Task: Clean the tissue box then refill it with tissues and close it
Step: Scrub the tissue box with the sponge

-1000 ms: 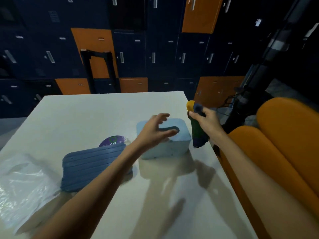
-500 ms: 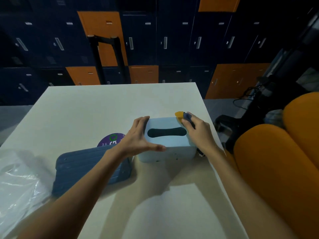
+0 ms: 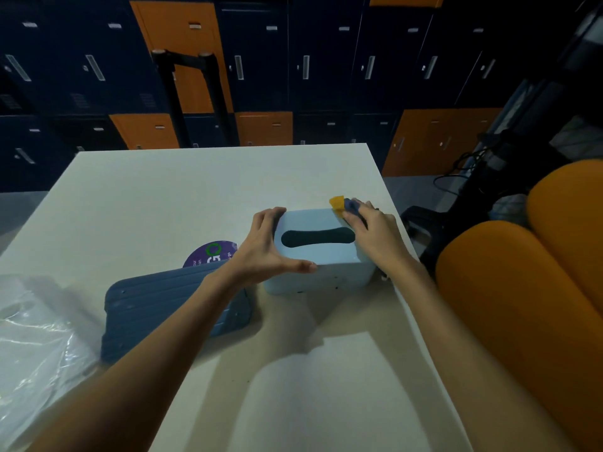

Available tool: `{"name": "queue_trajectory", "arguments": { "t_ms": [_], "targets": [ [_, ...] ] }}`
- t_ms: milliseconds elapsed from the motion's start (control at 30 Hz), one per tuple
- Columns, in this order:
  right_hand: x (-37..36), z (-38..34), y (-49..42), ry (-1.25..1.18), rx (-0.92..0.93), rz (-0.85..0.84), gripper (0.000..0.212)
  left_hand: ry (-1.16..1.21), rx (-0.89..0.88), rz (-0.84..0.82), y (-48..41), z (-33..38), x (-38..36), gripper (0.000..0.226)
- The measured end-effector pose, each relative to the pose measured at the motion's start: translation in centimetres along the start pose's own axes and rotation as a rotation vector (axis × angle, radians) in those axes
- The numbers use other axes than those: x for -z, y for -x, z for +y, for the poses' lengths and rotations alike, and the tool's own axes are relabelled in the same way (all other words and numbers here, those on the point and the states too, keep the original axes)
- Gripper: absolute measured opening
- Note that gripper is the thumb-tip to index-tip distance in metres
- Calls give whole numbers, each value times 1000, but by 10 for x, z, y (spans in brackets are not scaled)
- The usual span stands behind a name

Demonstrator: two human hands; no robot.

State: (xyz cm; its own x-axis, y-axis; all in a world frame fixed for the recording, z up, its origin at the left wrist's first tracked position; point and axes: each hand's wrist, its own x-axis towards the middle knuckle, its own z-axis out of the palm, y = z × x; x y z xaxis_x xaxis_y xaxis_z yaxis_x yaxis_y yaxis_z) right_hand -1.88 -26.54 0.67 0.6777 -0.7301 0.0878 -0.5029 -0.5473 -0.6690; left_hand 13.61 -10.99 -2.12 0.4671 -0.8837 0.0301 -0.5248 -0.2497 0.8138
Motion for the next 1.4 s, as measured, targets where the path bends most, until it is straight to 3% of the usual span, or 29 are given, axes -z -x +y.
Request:
{"name": "queue_trajectory", "arguments": {
  "t_ms": [200, 400, 467, 533, 667, 800, 967, 1067, 1233, 1333, 1400],
  "targets": [
    [12, 15, 63, -1, 65, 54, 41, 37, -9, 1, -1, -2, 0, 114],
    [-15, -4, 50, 109, -116, 230, 34, 43, -9, -1, 0, -2, -1, 111],
    [-38, -18, 60, 232, -80, 304, 34, 37, -10, 6, 0, -1, -1, 112],
    [-54, -26, 73, 192, 16, 331, 34, 35, -7, 4, 0, 0, 0, 114],
    [-44, -5, 93, 118, 285, 193, 43, 44, -13, 1, -2, -2, 0, 113],
    [-8, 14, 82, 80, 160, 135, 38, 62, -9, -3, -1, -4, -2, 117],
    [-4, -2, 41, 89, -65, 185, 26, 94, 1, -2, 0, -2, -5, 113],
    [-30, -12, 37, 255, 22, 135, 26, 93, -1, 5, 1, -2, -5, 111],
    [-26, -7, 73, 160, 303, -81, 48, 108, -5, 7, 0, -5, -3, 107],
    [-1, 12, 72, 160, 279, -66, 49, 99, 1, -17, 0, -6, -3, 111],
    [13, 14, 62, 154, 259, 19, 39, 95, 7, -22, -1, -5, -3, 112]
  ]
}}
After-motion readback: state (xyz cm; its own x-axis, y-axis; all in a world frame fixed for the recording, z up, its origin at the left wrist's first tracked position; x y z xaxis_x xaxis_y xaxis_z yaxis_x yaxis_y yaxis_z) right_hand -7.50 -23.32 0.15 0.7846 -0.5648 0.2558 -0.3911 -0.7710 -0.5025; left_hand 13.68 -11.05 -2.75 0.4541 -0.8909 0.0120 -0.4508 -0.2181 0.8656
